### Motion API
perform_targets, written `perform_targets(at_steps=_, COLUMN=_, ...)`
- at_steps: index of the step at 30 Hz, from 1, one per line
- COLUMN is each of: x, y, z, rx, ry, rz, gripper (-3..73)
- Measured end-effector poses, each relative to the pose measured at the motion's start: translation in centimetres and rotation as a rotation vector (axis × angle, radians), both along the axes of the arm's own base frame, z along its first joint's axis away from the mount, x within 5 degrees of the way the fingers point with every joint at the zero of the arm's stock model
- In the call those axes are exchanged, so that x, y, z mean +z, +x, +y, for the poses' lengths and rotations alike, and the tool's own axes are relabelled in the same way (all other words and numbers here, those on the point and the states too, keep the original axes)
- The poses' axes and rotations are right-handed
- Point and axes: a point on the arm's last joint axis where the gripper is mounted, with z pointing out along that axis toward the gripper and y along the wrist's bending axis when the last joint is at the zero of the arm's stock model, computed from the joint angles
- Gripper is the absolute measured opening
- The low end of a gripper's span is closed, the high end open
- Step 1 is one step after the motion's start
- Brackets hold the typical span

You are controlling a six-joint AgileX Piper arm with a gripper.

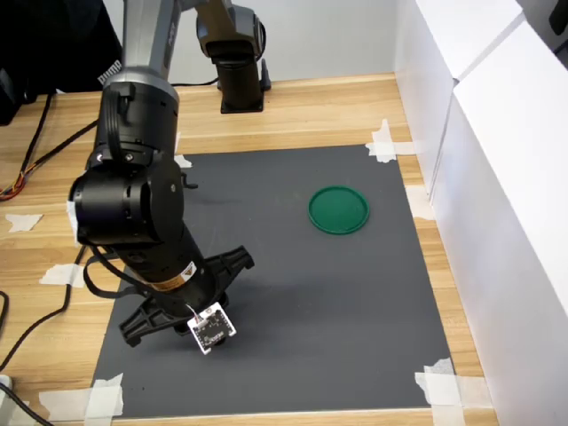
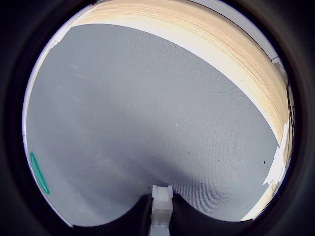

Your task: Grasp a white terminal and put it on the green lid.

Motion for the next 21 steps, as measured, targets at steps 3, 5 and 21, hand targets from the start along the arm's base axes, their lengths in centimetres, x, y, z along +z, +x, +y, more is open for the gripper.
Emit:
perform_targets(at_steps=3, x=0.0, y=-0.2, z=0.1, rx=-0.01, ry=-0.002, rz=0.018, gripper=8.4)
perform_targets(at_steps=5, x=0.1, y=-0.3, z=0.4, rx=0.003, ry=-0.019, rz=0.028, gripper=8.4)
perform_targets(at_steps=21, x=9.4, y=-5.4, z=7.8, rx=0.118, ry=0.064, rz=-0.098, gripper=8.5)
